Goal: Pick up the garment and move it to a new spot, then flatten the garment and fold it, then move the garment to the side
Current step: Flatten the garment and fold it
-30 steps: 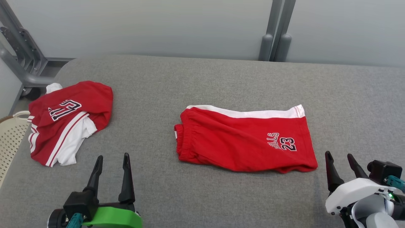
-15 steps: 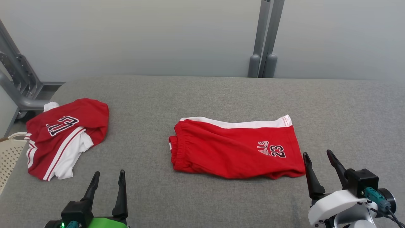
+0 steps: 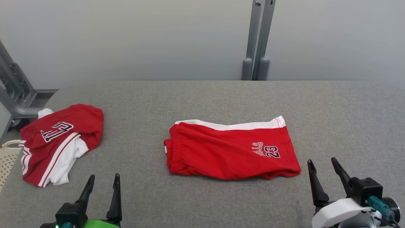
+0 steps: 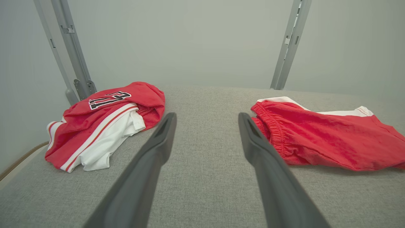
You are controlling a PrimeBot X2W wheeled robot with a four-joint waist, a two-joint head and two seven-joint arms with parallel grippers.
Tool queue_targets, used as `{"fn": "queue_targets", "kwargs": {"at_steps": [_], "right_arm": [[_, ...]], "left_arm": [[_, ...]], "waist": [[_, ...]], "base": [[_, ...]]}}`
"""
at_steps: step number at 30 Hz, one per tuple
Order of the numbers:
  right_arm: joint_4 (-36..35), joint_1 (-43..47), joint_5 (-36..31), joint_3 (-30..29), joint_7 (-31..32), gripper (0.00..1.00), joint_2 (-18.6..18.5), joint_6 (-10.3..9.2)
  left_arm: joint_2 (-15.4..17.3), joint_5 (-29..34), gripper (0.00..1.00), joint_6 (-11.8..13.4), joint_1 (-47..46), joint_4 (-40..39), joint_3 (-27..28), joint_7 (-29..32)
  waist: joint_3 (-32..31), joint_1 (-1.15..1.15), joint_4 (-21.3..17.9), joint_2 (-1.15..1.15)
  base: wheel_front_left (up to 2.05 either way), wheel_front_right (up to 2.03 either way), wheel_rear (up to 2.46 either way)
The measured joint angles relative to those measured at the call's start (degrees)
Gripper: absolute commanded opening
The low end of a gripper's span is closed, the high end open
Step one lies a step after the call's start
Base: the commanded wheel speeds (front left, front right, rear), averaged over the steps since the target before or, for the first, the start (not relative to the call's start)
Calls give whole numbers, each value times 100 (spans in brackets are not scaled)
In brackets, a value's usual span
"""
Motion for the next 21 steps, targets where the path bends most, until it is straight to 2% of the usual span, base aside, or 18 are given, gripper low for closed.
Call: {"fn": "queue_targets", "kwargs": {"at_steps": [18,21], "right_arm": [[-24,-31,66,5,140,100,1,0],[42,-83,144,-46,720,100,1,0]], "left_arm": [[34,-83,100,-1,46,12,-143,63],[82,-76,100,-27,43,1,-201,77]], "waist": [[131,0,64,0],[150,0,61,0]], "base": [[0,0,0],[0,0,0]]}}
